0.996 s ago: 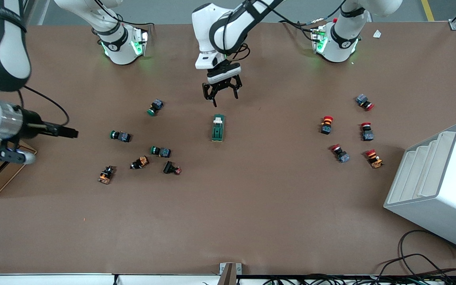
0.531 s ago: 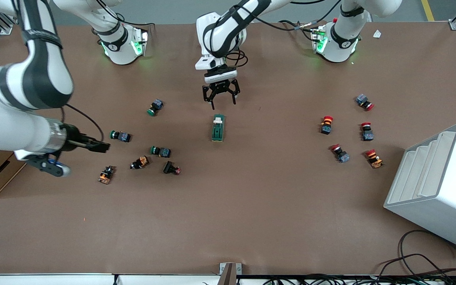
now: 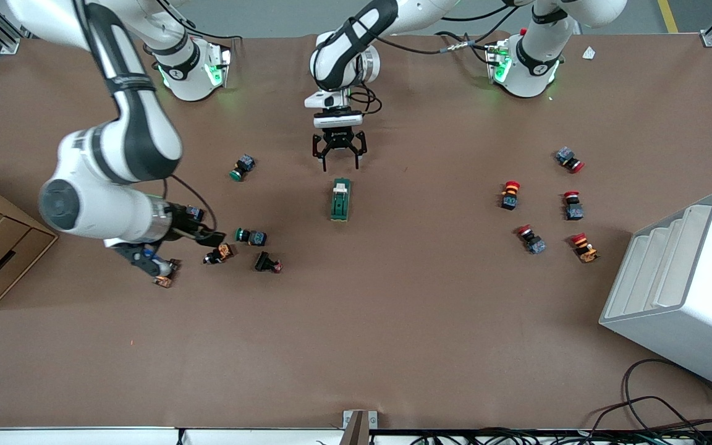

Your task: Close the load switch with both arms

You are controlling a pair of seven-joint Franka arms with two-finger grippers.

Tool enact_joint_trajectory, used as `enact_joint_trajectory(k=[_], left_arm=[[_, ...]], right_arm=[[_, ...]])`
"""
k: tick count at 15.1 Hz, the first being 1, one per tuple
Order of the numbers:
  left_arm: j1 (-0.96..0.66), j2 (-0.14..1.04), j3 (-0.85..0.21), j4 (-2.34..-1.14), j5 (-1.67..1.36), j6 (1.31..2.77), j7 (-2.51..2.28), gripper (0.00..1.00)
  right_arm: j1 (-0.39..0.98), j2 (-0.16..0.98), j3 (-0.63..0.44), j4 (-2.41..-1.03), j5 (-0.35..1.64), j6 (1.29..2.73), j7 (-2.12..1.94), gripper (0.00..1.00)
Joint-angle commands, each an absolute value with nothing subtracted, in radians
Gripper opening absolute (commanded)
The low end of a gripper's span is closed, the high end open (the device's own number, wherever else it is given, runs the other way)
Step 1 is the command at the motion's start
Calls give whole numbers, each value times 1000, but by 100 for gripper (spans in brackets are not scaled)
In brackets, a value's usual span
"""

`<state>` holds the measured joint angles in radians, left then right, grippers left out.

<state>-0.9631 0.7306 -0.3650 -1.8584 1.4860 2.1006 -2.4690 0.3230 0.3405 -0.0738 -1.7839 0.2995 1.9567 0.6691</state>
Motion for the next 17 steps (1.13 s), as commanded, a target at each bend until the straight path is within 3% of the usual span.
enact_joint_trajectory(k=[1, 9, 17], left_arm=[[-976, 762, -359, -1835, 1537, 2072, -2487, 98], [-992, 831, -356, -1789, 1583, 1996, -2496, 99], [-1026, 890, -351, -1752, 1589, 1965, -2551, 99]], right_arm=[[418, 299, -81, -1934, 337, 2107, 762, 100], [739, 327, -81, -2121, 423, 2557, 1062, 100], [883, 411, -81, -2111, 471, 2628, 1135, 100]])
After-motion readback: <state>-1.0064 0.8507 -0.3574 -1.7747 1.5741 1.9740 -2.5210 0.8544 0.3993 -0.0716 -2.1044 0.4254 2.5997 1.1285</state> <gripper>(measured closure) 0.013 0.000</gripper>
